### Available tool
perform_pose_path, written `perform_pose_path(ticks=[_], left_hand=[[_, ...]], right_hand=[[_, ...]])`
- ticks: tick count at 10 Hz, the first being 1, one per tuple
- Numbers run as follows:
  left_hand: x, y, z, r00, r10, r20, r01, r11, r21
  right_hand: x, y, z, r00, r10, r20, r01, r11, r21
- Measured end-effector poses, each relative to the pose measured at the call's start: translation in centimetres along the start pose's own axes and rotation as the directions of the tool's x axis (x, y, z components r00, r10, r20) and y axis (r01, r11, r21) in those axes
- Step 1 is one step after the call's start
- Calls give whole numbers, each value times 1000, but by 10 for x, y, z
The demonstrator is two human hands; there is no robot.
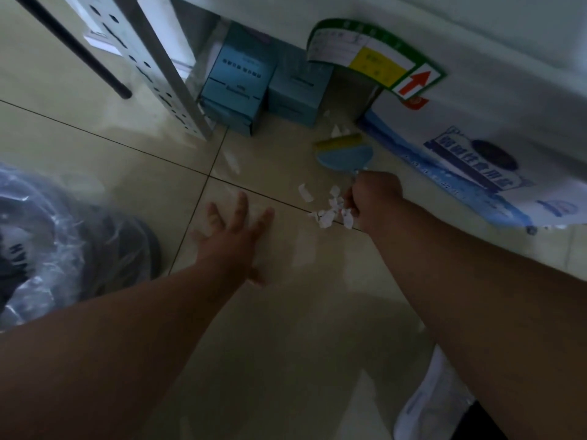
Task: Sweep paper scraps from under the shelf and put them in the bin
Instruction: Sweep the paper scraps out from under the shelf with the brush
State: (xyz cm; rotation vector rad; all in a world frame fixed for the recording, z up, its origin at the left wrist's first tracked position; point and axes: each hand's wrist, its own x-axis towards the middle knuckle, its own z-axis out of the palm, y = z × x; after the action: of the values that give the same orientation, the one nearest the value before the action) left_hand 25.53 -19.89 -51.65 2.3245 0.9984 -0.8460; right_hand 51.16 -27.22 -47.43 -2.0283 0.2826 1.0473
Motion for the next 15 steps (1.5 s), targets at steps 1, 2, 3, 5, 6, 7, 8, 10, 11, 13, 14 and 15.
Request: perform_pose_path(ticks=[1, 2, 3, 5, 6, 7, 8, 10, 11, 13, 14, 15], left_hand=[[-1, 0, -1, 1000, 7, 1, -7, 1000, -1], [-3, 1, -3, 1000, 5, 3, -5, 1000, -2], [-4, 2, -4, 1000, 12, -2, -12, 1000, 5], [-3, 3, -3, 1000, 7, -6, -7, 1000, 12], [-2, 1, -1, 1000, 17, -20, -16, 1000, 14], [0, 0, 0, 1000, 11, -23, -11, 1000, 18], [1, -1, 2, 1000, 10, -14, -10, 1000, 8], [2, -2, 3, 1000, -5, -13, 5, 1000, -9], [2, -2, 4, 1000, -3, -20, 3, 1000, -11], [2, -1, 1, 1000, -5, -15, 5, 1000, -6], [1, 0, 0, 1000, -13, -17, 13, 1000, -6], [0, 1, -1, 1000, -9, -20, 9, 1000, -8]], right_hand=[[-8, 23, -10, 995, 8, -100, -41, 942, -332], [-33, 43, -29, 975, 71, -212, -11, 963, 271], [-32, 37, -34, 979, -15, -203, 36, 994, 100], [-22, -17, 0, 986, -18, -165, 49, 981, 186], [-10, -30, 14, 999, 30, 39, -41, 950, 308], [-2, -45, 28, 993, 116, 19, -114, 918, 379], [4, -52, 38, 998, -12, -53, 21, 985, 171], [5, -53, 47, 993, -96, -73, 64, 934, -351], [3, -34, 35, 998, -51, 25, 57, 911, -409], [-25, 33, -16, 996, -86, -10, 83, 978, -190], [-31, 30, -22, 990, -134, 38, 138, 970, -198], [-34, 22, -10, 973, -200, 116, 226, 926, -301]])
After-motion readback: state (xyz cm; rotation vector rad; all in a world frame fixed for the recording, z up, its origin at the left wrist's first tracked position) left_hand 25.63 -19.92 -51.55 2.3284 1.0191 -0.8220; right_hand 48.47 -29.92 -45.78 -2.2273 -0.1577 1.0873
